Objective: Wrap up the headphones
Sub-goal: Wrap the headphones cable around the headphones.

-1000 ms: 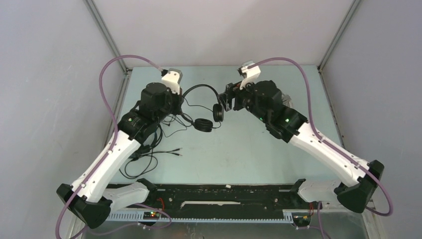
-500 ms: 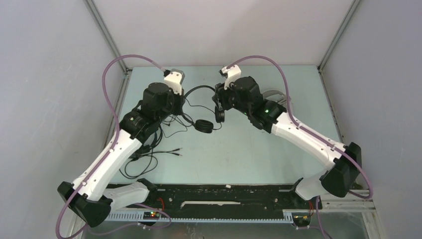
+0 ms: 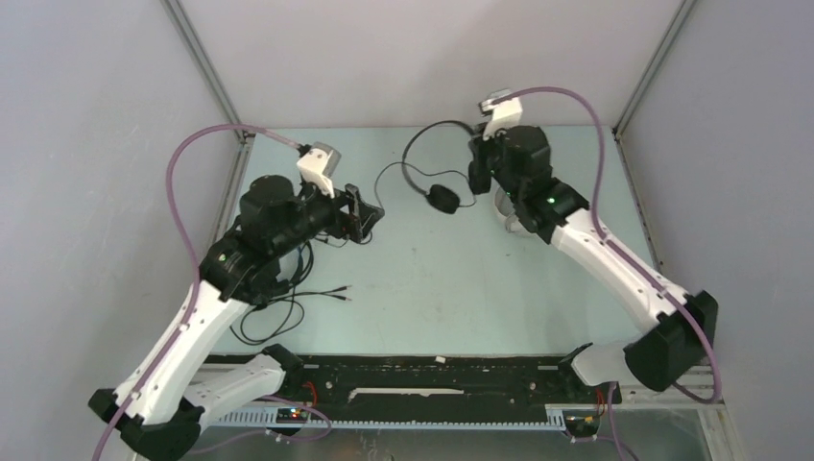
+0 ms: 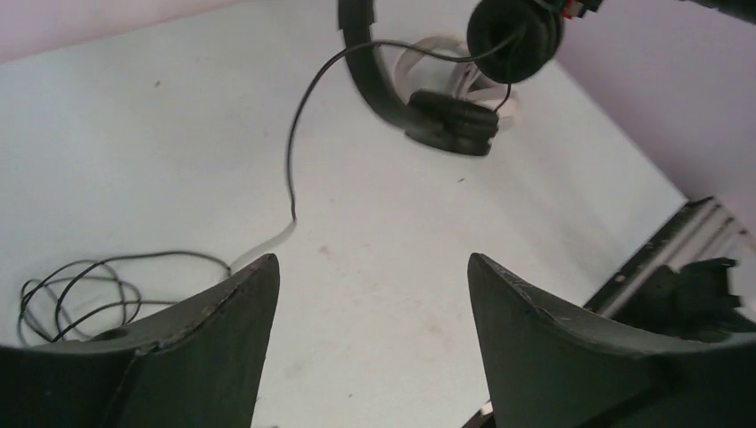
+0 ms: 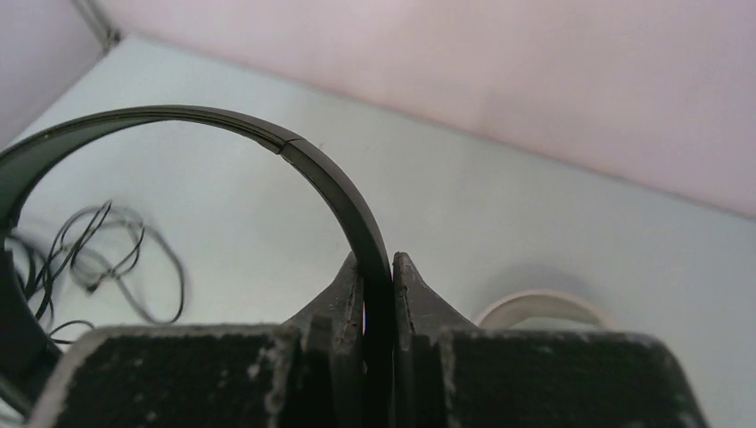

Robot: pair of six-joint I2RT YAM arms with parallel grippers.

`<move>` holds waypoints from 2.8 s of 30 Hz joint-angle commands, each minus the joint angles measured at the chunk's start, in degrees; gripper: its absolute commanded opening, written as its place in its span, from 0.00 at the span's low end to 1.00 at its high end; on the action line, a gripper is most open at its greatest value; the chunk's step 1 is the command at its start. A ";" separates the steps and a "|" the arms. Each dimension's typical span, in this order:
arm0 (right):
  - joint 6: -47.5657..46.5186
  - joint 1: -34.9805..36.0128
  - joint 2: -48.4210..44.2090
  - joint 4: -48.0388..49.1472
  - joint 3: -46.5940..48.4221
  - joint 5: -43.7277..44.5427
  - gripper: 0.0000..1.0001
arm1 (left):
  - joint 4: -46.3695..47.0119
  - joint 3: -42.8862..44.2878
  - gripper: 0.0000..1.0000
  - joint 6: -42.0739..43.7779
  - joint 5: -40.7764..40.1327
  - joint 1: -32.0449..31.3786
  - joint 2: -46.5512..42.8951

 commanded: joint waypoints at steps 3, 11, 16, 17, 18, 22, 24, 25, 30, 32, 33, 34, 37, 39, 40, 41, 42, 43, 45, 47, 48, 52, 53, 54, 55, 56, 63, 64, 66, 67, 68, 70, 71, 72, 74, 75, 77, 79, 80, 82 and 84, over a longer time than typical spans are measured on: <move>-5.94 -2.31 -10.27 17.91 -3.51 3.17 0.00 | 3.60 0.54 0.81 -3.12 9.02 0.11 -3.45; -7.21 -1.24 -16.12 36.88 -15.55 -5.03 0.00 | 4.24 3.73 0.84 -2.69 9.32 0.09 -3.31; -2.99 -1.34 -16.08 35.11 -15.24 -4.75 0.00 | 9.54 -2.71 0.93 5.10 15.70 0.04 -5.83; -2.89 -1.44 -16.20 34.63 -15.17 -4.75 0.00 | 9.62 -3.71 0.93 7.20 15.81 0.04 -5.92; -1.64 -1.52 -16.49 34.16 -15.20 -5.12 0.00 | 9.39 -4.30 0.93 9.16 15.18 0.04 -5.74; 0.56 -1.59 -17.42 32.81 -15.19 -6.68 0.00 | 8.97 -4.20 0.93 14.82 11.14 0.04 -3.83; 1.55 -1.64 -17.91 32.14 -15.19 -8.35 0.00 | 8.94 -3.08 0.94 16.83 9.50 0.04 -2.11; 1.97 -1.63 -18.13 31.88 -15.19 -9.37 0.00 | 8.61 -2.28 0.95 17.46 9.70 0.10 -1.01; 4.09 -1.28 -19.65 30.21 -15.20 -10.10 0.00 | 6.04 3.33 0.95 18.23 12.41 0.07 4.95; 4.24 -1.40 -20.19 29.72 -15.19 -9.94 0.00 | 6.27 3.87 0.94 18.02 11.53 0.09 6.27; 4.40 -1.57 -20.37 29.50 -15.17 -9.93 0.00 | 6.51 4.09 0.92 17.62 11.59 0.11 6.75; 4.77 -1.68 -20.56 29.30 -15.17 -9.75 0.00 | 6.66 4.35 0.85 17.03 12.35 0.09 7.06; 6.82 -2.89 -20.80 28.33 -15.21 -6.50 0.00 | 7.24 4.32 0.40 13.98 15.38 -0.83 7.48; 7.83 -3.90 -20.72 27.90 -15.18 -3.49 0.00 | 6.51 4.07 0.13 12.88 15.72 -2.42 7.01; 8.53 -4.87 -20.60 27.52 -15.19 -2.09 0.00 | 5.95 3.78 0.05 12.69 15.66 -3.36 6.48; 9.36 -5.58 -20.44 27.26 -15.24 -1.35 0.00 | 5.86 3.22 0.01 12.41 16.18 -4.48 5.83; 10.45 -6.58 -20.11 26.83 -15.21 -1.03 0.00 | 6.84 2.36 0.00 11.85 17.60 -5.44 5.05; 11.79 -7.54 -19.79 26.36 -15.23 -0.81 0.00 | 8.09 1.28 0.00 11.56 19.26 -6.33 4.11; 14.12 -9.52 -19.09 25.58 -15.21 -0.48 0.00 | 9.25 -0.95 0.00 9.87 20.88 -8.72 2.42; 15.66 -11.35 -18.44 25.73 -15.23 -0.31 0.00 | 8.90 -2.50 0.00 10.84 20.30 -11.52 1.23; 16.15 -12.09 -18.12 26.13 -15.21 -0.19 0.00 | 8.68 -3.45 0.00 11.00 20.04 -12.74 0.88; 17.65 -15.16 -15.87 24.36 -12.64 -0.16 0.00 | 6.27 -5.97 0.00 13.38 19.54 -15.69 1.99; 18.03 -15.78 -15.30 24.13 -12.19 -0.56 0.00 | 5.13 -6.01 0.06 13.59 19.06 -15.86 3.15; 18.15 -16.20 -15.08 24.10 -11.88 -1.32 0.00 | 3.84 -5.79 0.20 13.65 18.32 -15.89 4.10; 18.17 -16.49 -14.95 23.91 -11.63 -1.84 0.00 | 2.26 -5.14 0.40 13.74 16.97 -15.87 4.95; 18.10 -16.68 -14.85 23.65 -11.24 -2.29 0.00 | 0.71 -4.36 0.55 13.75 15.47 -15.92 5.77; 18.02 -16.70 -14.99 20.23 -10.41 -7.65 0.00 | -0.43 -1.27 0.93 11.56 0.78 -15.87 3.92; 17.93 -16.54 -15.00 19.70 -10.41 -8.06 0.00 | 0.38 -1.27 0.96 10.72 -0.42 -15.92 2.75; 17.76 -16.13 -15.00 18.71 -10.42 -9.24 0.00 | 2.50 -1.27 0.98 8.73 -2.77 -15.94 0.54; 17.67 -15.81 -15.00 18.20 -10.37 -9.97 0.00 | 3.40 -1.02 0.99 7.87 -4.41 -15.89 -0.31; 17.29 -15.17 -15.00 17.76 -10.41 -10.31 0.00 | 3.98 -0.35 0.99 6.91 -6.31 -15.87 -0.88; 15.61 -13.34 -15.15 16.66 -10.42 -10.35 0.00 | 4.30 1.78 0.97 5.08 -10.48 -15.90 -1.58; 14.34 -12.27 -15.18 16.10 -10.39 -10.37 0.00 | 3.90 3.30 0.96 4.20 -12.25 -15.88 -1.47; 12.97 -11.06 -15.11 15.47 -10.41 -10.36 0.00 | 2.82 5.36 0.95 3.57 -13.57 -15.87 -1.14; 10.47 -8.69 -14.94 13.98 -10.38 -10.35 0.00 | 0.03 10.71 0.93 2.90 -15.79 -15.88 0.14; 9.39 -7.57 -14.88 13.27 -10.41 -12.01 0.00 | -1.78 13.12 0.92 2.94 -16.92 -15.90 1.46; 7.04 -5.02 -14.70 11.38 -10.42 -14.31 0.00 | -5.26 17.63 0.91 3.63 -19.27 -15.87 3.93; 5.48 -2.68 -14.49 9.47 -10.42 -15.15 0.00 | -8.67 21.31 0.90 4.51 -21.67 -15.87 6.40; 4.91 -1.42 -14.36 8.42 -10.43 -14.74 0.00 | -10.22 22.84 0.89 4.91 -22.49 -15.89 7.55; 5.07 -0.04 -13.90 6.78 -10.42 -15.49 0.00 | -12.26 24.37 0.87 6.55 -22.23 -15.92 8.94; 8.84 -1.08 -13.38 5.85 -10.11 -22.26 0.00 | -11.58 22.46 0.86 11.62 -17.31 -15.94 7.77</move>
